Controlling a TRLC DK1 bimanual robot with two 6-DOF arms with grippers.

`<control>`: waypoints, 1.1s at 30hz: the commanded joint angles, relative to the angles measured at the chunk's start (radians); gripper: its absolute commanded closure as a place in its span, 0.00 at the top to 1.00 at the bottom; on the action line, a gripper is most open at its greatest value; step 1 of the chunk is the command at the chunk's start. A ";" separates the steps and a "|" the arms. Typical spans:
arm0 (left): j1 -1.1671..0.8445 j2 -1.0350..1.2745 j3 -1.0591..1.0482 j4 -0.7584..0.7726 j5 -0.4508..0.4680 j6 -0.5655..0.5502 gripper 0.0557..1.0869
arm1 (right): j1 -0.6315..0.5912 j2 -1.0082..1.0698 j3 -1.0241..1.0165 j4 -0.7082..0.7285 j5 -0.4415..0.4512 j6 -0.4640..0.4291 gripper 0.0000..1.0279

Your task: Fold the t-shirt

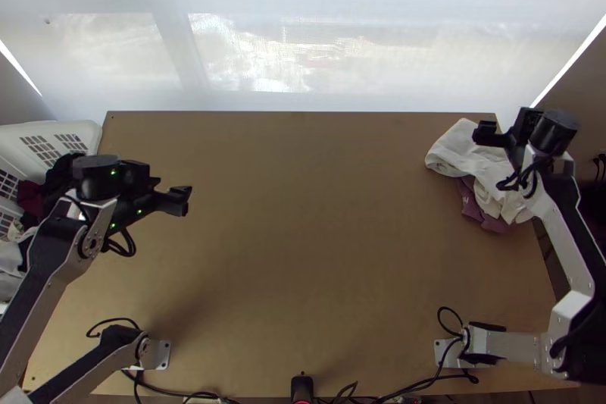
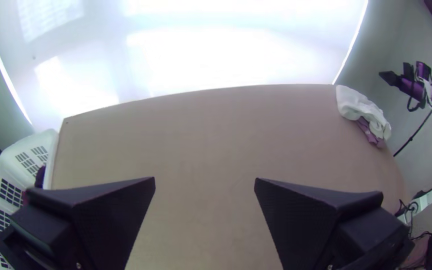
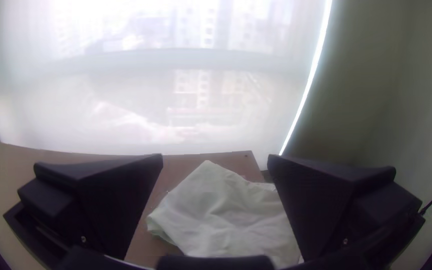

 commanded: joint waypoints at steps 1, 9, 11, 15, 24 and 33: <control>0.053 -0.226 -0.177 0.097 -0.122 0.045 0.94 | 0.084 -0.327 -0.239 -0.029 -0.002 0.117 0.95; 0.076 -0.609 -0.489 0.222 -0.260 0.074 0.94 | 0.291 -0.730 -0.670 -0.026 0.027 -0.087 0.95; 0.082 -0.709 -0.559 0.251 -0.265 0.076 0.94 | 0.326 -0.792 -0.743 -0.022 0.098 -0.143 0.95; 0.144 -0.939 -0.688 0.330 -0.265 0.084 0.94 | 0.325 -1.009 -0.892 0.047 0.147 -0.103 0.95; 0.177 -1.003 -0.796 0.277 -0.258 0.036 0.94 | 0.402 -1.402 -1.024 -0.086 0.150 -0.054 0.95; 0.182 -1.005 -0.788 0.217 -0.258 -0.051 0.94 | 0.379 -1.401 -1.027 -0.137 0.150 0.054 0.95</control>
